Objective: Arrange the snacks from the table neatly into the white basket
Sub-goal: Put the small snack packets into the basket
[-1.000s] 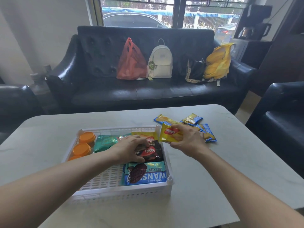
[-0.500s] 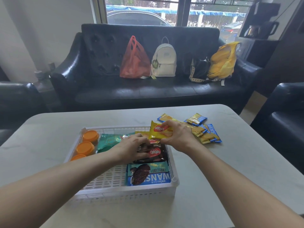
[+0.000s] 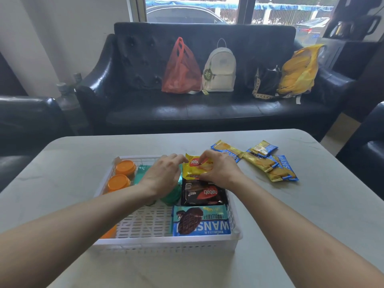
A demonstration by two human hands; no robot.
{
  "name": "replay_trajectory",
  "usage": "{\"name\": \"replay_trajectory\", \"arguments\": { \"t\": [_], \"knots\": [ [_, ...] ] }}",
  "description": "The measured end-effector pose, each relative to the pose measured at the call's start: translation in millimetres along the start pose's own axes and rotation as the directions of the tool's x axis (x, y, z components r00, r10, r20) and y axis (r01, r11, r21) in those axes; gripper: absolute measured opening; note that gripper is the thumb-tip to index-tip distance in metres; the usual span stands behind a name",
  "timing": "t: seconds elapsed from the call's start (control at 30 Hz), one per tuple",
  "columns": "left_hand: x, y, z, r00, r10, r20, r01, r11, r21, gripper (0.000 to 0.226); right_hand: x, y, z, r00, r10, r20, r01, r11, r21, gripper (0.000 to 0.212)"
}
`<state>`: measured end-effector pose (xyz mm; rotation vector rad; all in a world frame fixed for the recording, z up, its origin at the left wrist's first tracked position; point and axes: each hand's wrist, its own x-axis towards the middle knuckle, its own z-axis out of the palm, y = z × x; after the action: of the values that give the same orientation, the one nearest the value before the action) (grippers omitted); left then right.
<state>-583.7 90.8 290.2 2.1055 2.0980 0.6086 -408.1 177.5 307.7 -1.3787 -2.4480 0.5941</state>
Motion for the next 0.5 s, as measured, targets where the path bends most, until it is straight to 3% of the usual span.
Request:
{"name": "replay_trajectory", "arguments": {
  "t": [0.2,0.33,0.5],
  "knots": [
    [-1.2,-7.7,16.9,0.998,-0.001,0.069,-0.002,0.999,0.050,0.039,8.1,6.9,8.8,0.999,0.016,0.035,-0.018,0.998,0.052,0.032],
    [0.3,-11.6,23.9,0.997,-0.020,0.071,0.016,0.998,0.062,0.037,5.8,10.5,10.0,0.999,-0.020,-0.027,0.021,0.999,0.040,0.019],
    [2.0,-12.8,27.3,0.995,-0.034,0.091,0.026,0.996,0.089,0.040,-0.3,15.7,15.1,0.998,-0.068,-0.001,0.068,0.994,-0.080,0.022]
  ]
}}
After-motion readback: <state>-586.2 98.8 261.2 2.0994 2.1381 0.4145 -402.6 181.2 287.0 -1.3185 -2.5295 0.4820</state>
